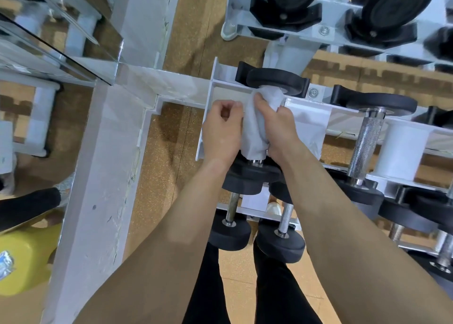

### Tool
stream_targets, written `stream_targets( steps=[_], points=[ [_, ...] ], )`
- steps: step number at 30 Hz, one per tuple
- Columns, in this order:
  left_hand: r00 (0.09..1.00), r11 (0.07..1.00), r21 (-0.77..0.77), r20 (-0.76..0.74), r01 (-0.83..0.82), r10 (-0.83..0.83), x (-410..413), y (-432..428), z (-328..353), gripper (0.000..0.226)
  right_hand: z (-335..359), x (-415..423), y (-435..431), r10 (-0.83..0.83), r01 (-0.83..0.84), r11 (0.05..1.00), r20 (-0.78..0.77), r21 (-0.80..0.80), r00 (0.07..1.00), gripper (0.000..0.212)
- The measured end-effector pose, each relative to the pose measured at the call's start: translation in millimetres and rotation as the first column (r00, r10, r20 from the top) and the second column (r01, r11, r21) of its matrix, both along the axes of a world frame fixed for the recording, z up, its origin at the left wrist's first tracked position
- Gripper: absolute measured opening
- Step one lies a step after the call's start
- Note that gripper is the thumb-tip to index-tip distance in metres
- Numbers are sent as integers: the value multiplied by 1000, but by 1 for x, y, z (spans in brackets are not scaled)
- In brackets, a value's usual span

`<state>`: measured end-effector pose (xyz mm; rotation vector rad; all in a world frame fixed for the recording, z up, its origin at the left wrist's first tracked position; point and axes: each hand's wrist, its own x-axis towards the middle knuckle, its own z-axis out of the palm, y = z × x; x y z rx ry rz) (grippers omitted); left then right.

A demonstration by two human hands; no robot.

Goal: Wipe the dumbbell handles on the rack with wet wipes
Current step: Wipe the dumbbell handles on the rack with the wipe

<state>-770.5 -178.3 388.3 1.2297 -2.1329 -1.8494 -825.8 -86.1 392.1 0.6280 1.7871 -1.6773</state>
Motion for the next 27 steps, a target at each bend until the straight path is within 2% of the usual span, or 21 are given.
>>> stream_targets(
  steps=[2,5,7,9,12,15,17,18,20,23,27],
  points=[
    [994,994,3,19,-109,109,6,6,0,10,-3,-4,2,-13,15,998,39,-67,999,27],
    [986,985,50,34,-168,166,14,22,0,11,-6,-9,5,-27,51,977,117,-206,993,36],
    [981,979,69,39,-193,191,16,34,1,11,-4,-11,5,-43,70,973,130,-218,991,32],
    [978,976,63,38,-209,207,15,38,1,12,-4,-13,3,-50,62,988,86,-140,995,24],
    [971,968,80,63,-236,231,12,32,-3,15,-7,-6,-5,-34,36,993,-23,114,999,23],
    [968,968,67,77,-244,239,10,29,-7,17,-9,2,-11,47,7,931,-140,365,989,17],
    [972,974,37,83,-225,222,9,30,-7,17,-9,7,-10,145,-57,881,-154,469,977,11],
    [973,976,26,85,-218,215,9,30,-8,17,-10,11,-8,175,-82,865,-144,495,974,16],
    [973,977,15,93,-212,209,8,30,-8,17,-12,15,-4,150,-96,906,-100,413,984,19],
    [974,977,15,86,-212,210,9,29,-10,18,-12,10,2,74,-76,988,18,136,997,8],
    [973,976,19,87,-217,214,12,29,-11,20,-13,-3,8,55,-21,972,136,-236,989,2]
  ],
)
